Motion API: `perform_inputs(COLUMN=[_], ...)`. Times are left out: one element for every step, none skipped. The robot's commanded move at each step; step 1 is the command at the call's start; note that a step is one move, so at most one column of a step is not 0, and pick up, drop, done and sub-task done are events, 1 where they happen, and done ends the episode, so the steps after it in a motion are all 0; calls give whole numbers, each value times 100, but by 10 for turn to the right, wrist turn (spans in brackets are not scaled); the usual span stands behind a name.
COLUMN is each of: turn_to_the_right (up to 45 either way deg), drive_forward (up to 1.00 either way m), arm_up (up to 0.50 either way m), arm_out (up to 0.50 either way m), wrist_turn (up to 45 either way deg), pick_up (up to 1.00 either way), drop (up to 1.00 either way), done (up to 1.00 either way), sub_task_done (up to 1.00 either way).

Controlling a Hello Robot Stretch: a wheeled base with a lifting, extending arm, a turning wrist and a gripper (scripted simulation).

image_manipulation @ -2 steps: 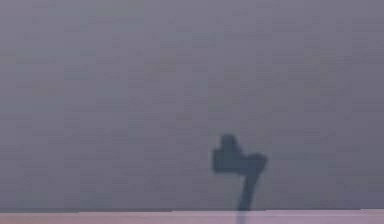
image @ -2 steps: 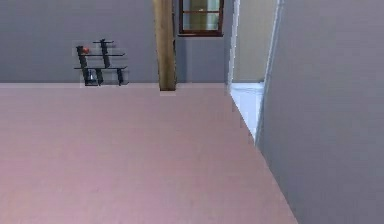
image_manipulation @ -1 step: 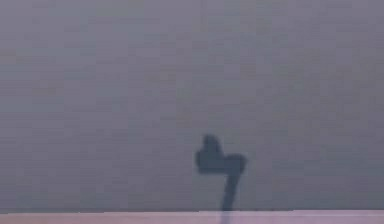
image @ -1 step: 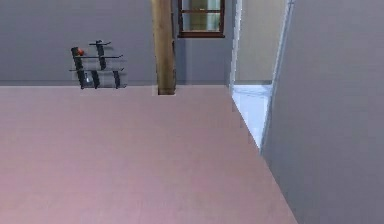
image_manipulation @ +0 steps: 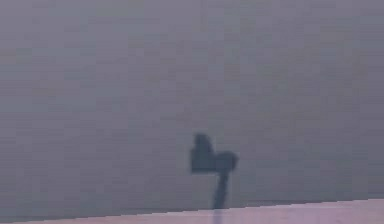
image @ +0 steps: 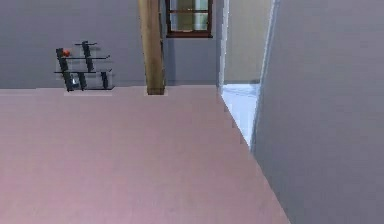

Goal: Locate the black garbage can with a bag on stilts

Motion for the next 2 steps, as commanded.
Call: perform_inputs(turn_to_the_right=[0,0], drive_forward=[100,100], arm_up=[0,0], arm_out=[0,0], wrist_turn=[0,0], pick_up=[0,0], drop=[0,0], done=[0,0], sub_task_done=[0,0])
